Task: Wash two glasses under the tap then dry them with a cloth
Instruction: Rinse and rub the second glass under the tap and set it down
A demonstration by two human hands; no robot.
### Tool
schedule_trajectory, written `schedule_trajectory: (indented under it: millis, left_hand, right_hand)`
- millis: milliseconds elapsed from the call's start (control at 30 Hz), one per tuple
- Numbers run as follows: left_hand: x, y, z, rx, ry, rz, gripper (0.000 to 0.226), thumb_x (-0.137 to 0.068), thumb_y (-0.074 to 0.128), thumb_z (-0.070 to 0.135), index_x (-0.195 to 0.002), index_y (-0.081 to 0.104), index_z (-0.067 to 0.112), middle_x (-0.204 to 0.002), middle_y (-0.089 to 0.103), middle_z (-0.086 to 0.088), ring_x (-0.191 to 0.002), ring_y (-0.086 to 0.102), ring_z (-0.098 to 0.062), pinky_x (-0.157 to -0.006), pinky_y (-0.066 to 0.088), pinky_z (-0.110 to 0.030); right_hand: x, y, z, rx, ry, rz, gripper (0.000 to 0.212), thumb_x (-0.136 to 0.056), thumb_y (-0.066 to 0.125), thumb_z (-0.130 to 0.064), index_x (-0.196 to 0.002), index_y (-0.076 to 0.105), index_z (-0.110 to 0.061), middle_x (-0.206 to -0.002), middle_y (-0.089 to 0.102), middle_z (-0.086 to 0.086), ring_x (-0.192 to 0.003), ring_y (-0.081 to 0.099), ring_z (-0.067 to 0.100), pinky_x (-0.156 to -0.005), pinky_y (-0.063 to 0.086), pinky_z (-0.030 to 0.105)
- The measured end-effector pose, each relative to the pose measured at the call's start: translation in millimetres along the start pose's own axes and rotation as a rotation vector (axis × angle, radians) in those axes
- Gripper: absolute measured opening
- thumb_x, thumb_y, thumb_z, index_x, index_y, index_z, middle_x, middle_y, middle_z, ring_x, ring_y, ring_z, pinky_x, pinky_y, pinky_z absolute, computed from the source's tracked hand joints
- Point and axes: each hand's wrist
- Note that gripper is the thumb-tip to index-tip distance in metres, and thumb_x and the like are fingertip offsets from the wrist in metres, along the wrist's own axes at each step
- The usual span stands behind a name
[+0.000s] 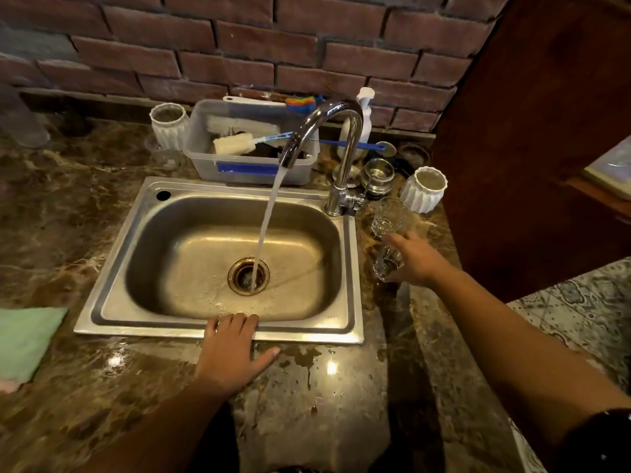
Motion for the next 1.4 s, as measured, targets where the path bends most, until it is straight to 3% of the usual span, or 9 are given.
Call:
schedule_trajectory:
  millis: [167,333,500,700,967,1067,1167,1233,1400]
  left_hand:
    - [0,-1,0,0.024,-0.009,-0.018,0.079,-0.083,0.031,0.084,-0.129,0.059,0.026,-0.124,0.064,0.002,-0.118,0.056,-0.021,-0.111,0.033,-0.051]
    - [2,-4,1,0.035,-0.015,-0.021,0.077,-0.083,0.032,0.083,-0.129,0.059,0.027,-0.122,0.064,0.003,-0.117,0.056,-0.020,-0.111,0.032,-0.050]
    - [2,-4,1,0.053,-0.017,-0.043,0.082,-0.083,0.028,0.085,-0.136,0.055,0.028,-0.129,0.061,0.004,-0.124,0.052,-0.019,-0.116,0.027,-0.050]
    - [1,-7,2,0.067,-0.035,-0.072,0.082,-0.083,0.027,0.085,-0.138,0.052,0.029,-0.136,0.058,0.005,-0.129,0.049,-0.018,-0.118,0.024,-0.050]
    - [-2,-4,-1,0.075,-0.024,-0.069,0.076,-0.086,0.030,0.081,-0.131,0.058,0.026,-0.125,0.063,0.003,-0.118,0.055,-0.019,-0.111,0.036,-0.048]
    - [-2,1,-2,0.079,-0.008,-0.054,0.069,-0.085,0.040,0.079,-0.120,0.064,0.025,-0.116,0.066,0.002,-0.111,0.059,-0.020,-0.108,0.040,-0.050]
    - [-4,2,-3,0.075,-0.038,-0.075,0.069,-0.084,0.039,0.081,-0.119,0.065,0.027,-0.114,0.065,0.005,-0.110,0.060,-0.019,-0.107,0.041,-0.051]
    - [-4,6,-3,0.069,-0.032,-0.067,0.071,-0.084,0.039,0.081,-0.120,0.065,0.026,-0.115,0.066,0.004,-0.110,0.061,-0.021,-0.105,0.042,-0.052]
    - [-5,10,-4,0.047,-0.017,-0.027,0.069,-0.084,0.044,0.078,-0.117,0.069,0.022,-0.112,0.068,0.002,-0.106,0.064,-0.023,-0.102,0.043,-0.054]
  right_hand:
    - [2,6,-1,-0.004,0.008,0.014,0.089,-0.078,0.082,-0.019,-0.151,0.032,-0.025,-0.144,0.041,0.015,-0.126,0.050,0.035,-0.100,0.050,0.042]
    - [7,5,-9,-0.003,0.035,0.039,0.099,-0.076,0.084,-0.022,-0.154,0.024,-0.027,-0.149,0.036,0.017,-0.133,0.044,0.036,-0.107,0.047,0.045]
    - [12,-7,-31,-0.010,-0.034,0.151,0.093,-0.081,0.079,-0.025,-0.155,0.024,-0.027,-0.140,0.043,0.013,-0.129,0.046,0.031,-0.104,0.047,0.039]
    - [-8,-6,-78,-0.456,-0.013,0.307,0.088,-0.085,0.077,-0.026,-0.155,0.025,-0.019,-0.156,0.036,0.010,-0.141,0.040,0.025,-0.115,0.040,0.042]
    - [-86,7,-113,-0.962,0.375,0.534,0.091,-0.092,0.068,-0.037,-0.158,0.013,-0.005,-0.164,0.017,0.015,-0.150,0.023,0.032,-0.122,0.025,0.043]
    - [-111,7,-116,-1.099,0.432,0.588,0.090,-0.095,0.061,-0.043,-0.158,0.009,-0.006,-0.167,0.012,0.013,-0.150,0.024,0.031,-0.120,0.024,0.041]
    - [-131,9,-115,-1.291,0.437,0.572,0.099,-0.090,0.063,-0.054,-0.160,0.004,-0.015,-0.168,0.012,0.010,-0.150,0.025,0.031,-0.122,0.025,0.047]
    - [-139,13,-112,-1.284,0.402,0.541,0.107,-0.085,0.067,-0.058,-0.160,0.002,-0.017,-0.168,0.011,0.010,-0.153,0.018,0.030,-0.123,0.020,0.049]
    - [-152,23,-102,-1.121,0.355,0.524,0.120,-0.079,0.080,-0.046,-0.159,-0.003,-0.015,-0.168,0.007,0.012,-0.153,0.016,0.031,-0.121,0.020,0.044]
Point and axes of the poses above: each hand's wrist, its own x-axis away from the middle knuckle, its own y-axis out of the palm, z = x × y
